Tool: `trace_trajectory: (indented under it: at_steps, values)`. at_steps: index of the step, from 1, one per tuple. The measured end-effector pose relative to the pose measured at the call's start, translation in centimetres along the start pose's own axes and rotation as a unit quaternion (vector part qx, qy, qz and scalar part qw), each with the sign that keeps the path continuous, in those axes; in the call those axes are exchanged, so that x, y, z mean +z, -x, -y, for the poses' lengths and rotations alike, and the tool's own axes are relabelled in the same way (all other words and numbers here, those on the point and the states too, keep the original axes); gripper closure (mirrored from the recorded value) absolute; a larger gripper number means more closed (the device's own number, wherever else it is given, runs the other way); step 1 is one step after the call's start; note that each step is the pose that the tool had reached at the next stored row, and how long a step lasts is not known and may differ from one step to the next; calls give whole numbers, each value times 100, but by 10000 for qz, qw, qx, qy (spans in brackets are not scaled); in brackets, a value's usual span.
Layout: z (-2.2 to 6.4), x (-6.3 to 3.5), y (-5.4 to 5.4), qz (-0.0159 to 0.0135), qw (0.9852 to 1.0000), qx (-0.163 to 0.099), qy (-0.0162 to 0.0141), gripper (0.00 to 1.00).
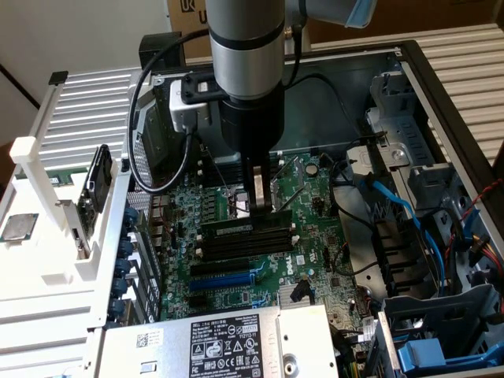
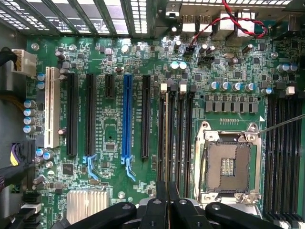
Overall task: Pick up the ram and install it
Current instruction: 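Insert the ram into the slot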
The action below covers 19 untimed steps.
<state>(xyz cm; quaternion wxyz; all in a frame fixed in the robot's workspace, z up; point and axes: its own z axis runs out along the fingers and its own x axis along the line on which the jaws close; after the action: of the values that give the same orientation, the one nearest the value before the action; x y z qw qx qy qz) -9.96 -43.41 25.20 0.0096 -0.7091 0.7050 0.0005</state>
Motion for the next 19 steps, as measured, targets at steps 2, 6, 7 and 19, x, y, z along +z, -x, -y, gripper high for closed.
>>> trace_trajectory:
  at_steps: [2,6,7,19]
  values:
    - [0,4,-3,1,10000,5,-1,88]
    - [0,11,-7,0,10000,10,0,88]
    - [0,14,-8,-1,10000,11,0,88]
    - [-11,48,-20,1,10000,17,-1,88]
